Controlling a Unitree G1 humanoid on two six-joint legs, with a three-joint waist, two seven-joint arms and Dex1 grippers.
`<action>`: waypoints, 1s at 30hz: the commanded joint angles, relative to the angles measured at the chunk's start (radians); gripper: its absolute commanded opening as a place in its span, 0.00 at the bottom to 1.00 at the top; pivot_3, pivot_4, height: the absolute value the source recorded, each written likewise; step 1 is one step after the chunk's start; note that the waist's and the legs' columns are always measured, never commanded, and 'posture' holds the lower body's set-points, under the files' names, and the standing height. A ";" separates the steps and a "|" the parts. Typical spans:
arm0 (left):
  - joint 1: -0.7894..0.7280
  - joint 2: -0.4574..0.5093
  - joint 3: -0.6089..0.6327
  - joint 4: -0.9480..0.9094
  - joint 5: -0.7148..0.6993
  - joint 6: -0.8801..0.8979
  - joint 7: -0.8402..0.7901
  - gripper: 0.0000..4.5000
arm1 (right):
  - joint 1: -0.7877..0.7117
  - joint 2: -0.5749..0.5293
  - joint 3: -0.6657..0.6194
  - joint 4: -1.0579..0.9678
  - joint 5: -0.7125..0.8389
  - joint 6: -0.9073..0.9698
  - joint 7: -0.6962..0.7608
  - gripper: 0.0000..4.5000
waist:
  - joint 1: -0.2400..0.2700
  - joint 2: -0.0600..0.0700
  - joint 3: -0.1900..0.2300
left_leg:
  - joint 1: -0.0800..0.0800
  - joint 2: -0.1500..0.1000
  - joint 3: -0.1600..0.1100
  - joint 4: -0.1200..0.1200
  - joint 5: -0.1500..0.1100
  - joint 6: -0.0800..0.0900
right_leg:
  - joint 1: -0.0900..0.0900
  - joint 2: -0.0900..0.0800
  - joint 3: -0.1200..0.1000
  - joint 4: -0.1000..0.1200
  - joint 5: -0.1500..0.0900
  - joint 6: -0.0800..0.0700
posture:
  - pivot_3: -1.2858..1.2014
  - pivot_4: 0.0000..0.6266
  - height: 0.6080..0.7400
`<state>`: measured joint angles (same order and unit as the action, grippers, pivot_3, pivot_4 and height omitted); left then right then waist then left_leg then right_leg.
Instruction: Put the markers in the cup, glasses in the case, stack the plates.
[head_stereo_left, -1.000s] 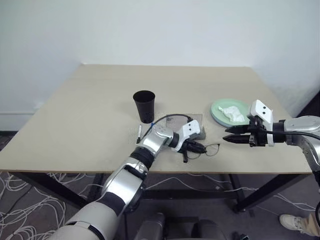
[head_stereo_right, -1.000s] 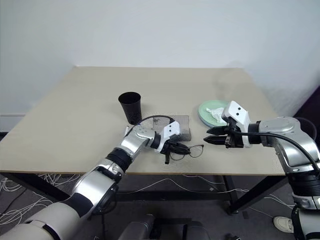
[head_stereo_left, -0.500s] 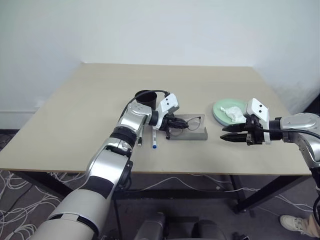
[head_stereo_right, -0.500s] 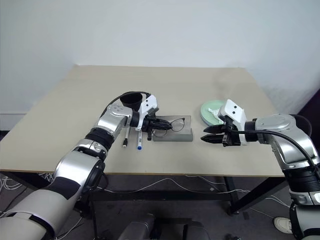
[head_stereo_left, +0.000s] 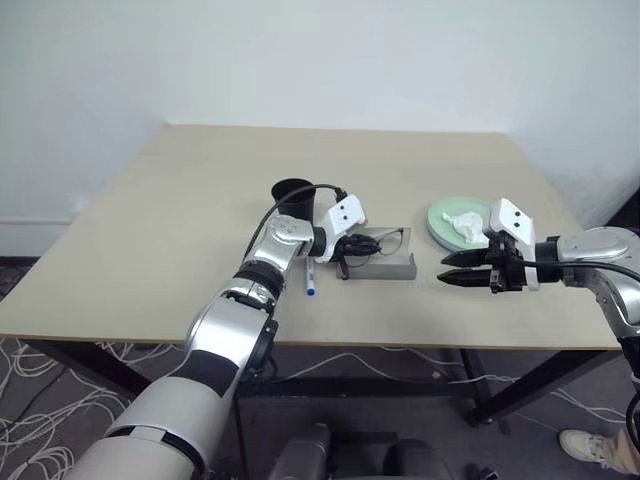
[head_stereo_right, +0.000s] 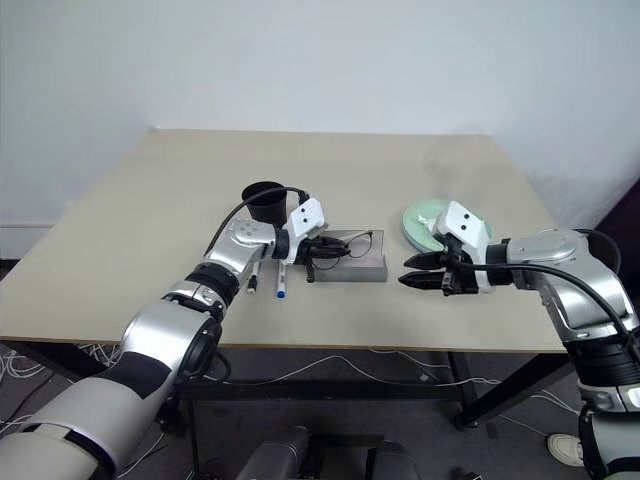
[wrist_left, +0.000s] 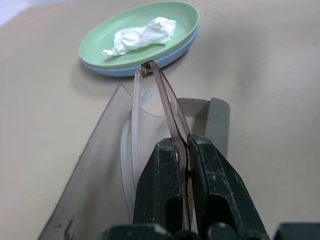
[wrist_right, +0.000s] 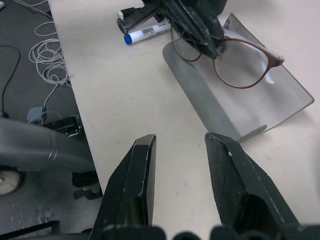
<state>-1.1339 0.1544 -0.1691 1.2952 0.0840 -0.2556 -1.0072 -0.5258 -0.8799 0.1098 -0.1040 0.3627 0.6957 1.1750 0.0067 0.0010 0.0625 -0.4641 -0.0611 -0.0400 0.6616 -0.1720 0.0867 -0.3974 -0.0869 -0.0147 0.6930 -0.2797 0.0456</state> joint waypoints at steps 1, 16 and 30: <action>-0.038 0.011 0.010 -0.003 0.025 -0.052 0.034 0.00 | -0.003 -0.013 -0.038 -0.029 0.016 0.002 -0.009 0.37 | 0.000 0.000 0.000 | 0.000 0.000 0.000 0.000 0.000 0.000 | 0.000 0.000 0.000 0.000 0.000 0.000 | 0.52 0.00 0.67; 0.065 -0.015 -0.046 0.012 0.147 -0.188 0.096 0.00 | 0.032 -0.020 -0.067 -0.088 0.046 0.036 -0.030 0.37 | 0.000 0.000 0.000 | 0.000 0.000 0.000 0.001 0.000 0.000 | 0.000 0.000 0.001 0.000 0.000 0.000 | 0.52 0.00 0.67; 0.038 0.023 -0.008 0.007 0.104 -0.092 -0.154 0.00 | 0.055 -0.009 -0.059 -0.096 0.042 0.027 -0.055 0.37 | -0.004 0.001 -0.001 | 0.000 0.000 0.000 0.001 0.000 0.000 | 0.000 0.000 0.000 0.000 0.001 0.000 | 0.52 0.00 0.67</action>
<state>-1.0659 0.1575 -0.1875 1.3108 0.1991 -0.3606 -1.1099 -0.4581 -0.8882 0.0689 -0.1745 0.3996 0.7363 1.1273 0.0029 0.0016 0.0615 -0.4638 -0.0608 -0.0398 0.6627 -0.1719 0.0869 -0.3972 -0.0863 -0.0143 0.6932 -0.2783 0.0453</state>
